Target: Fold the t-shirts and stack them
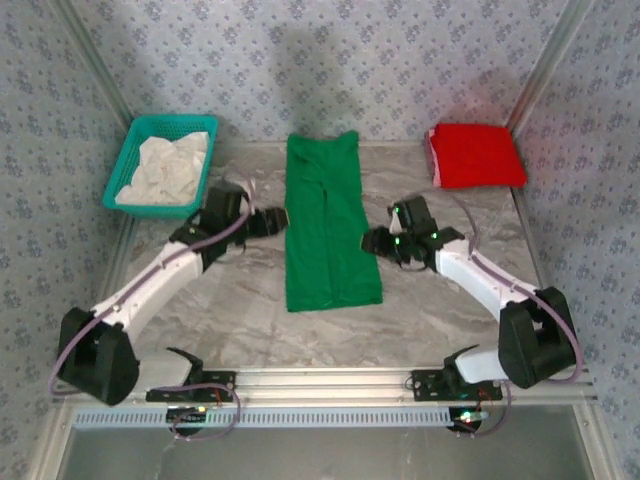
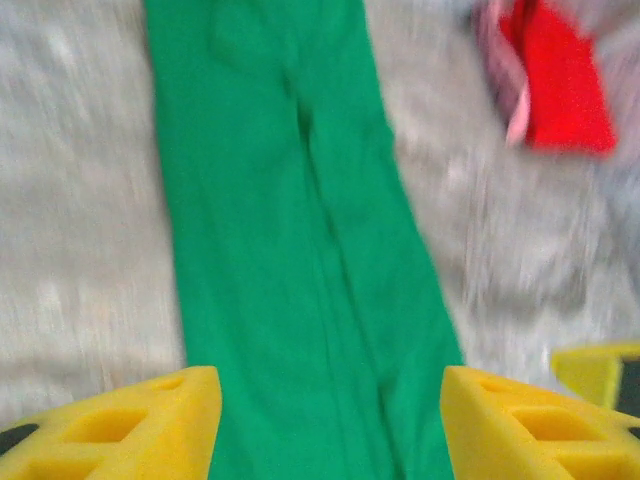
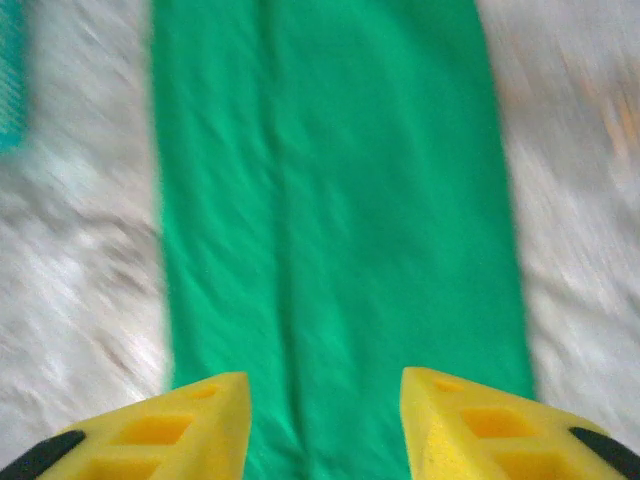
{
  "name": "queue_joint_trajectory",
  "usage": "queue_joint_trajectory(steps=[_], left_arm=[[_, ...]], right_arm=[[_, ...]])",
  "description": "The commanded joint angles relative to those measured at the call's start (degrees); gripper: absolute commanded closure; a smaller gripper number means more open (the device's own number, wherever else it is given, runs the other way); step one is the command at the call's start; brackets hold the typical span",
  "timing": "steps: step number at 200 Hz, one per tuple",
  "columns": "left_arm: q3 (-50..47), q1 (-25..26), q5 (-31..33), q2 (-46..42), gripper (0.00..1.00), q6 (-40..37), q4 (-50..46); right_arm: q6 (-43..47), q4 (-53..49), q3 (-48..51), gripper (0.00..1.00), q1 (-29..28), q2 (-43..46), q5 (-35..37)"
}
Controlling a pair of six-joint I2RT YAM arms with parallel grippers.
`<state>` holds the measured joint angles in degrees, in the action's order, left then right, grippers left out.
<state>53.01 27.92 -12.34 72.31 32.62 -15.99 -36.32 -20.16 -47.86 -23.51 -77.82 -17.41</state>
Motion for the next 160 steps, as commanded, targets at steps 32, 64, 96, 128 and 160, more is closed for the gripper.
queue_joint_trajectory(steps=[32, 64, 96, 128, 160], left_arm=[[-14.6, 8.2, -3.1, -4.4, 0.40, 9.0, -6.6], [-20.2, 8.6, -4.2, -2.4, 0.42, 11.9, 2.8], [-20.7, 9.3, -5.4, 1.4, 0.43, 12.2, 7.2], [-20.5, 10.2, -5.3, 3.6, 0.46, 13.1, 9.5], [-20.4, 11.4, -5.0, 4.9, 0.49, 13.7, 8.3]], right_arm=[[2.0, -9.9, 10.1, 0.48, 0.1, 7.8, -3.4], [1.6, -5.0, 13.2, 0.48, 2.4, 6.4, -4.9], [0.7, -0.9, 13.8, 0.48, 2.0, 3.6, -7.4], [-0.6, 1.4, 14.6, 0.49, 2.1, 2.2, -7.5], [-1.3, 2.3, 15.0, 0.50, 2.0, 1.4, -7.3]])
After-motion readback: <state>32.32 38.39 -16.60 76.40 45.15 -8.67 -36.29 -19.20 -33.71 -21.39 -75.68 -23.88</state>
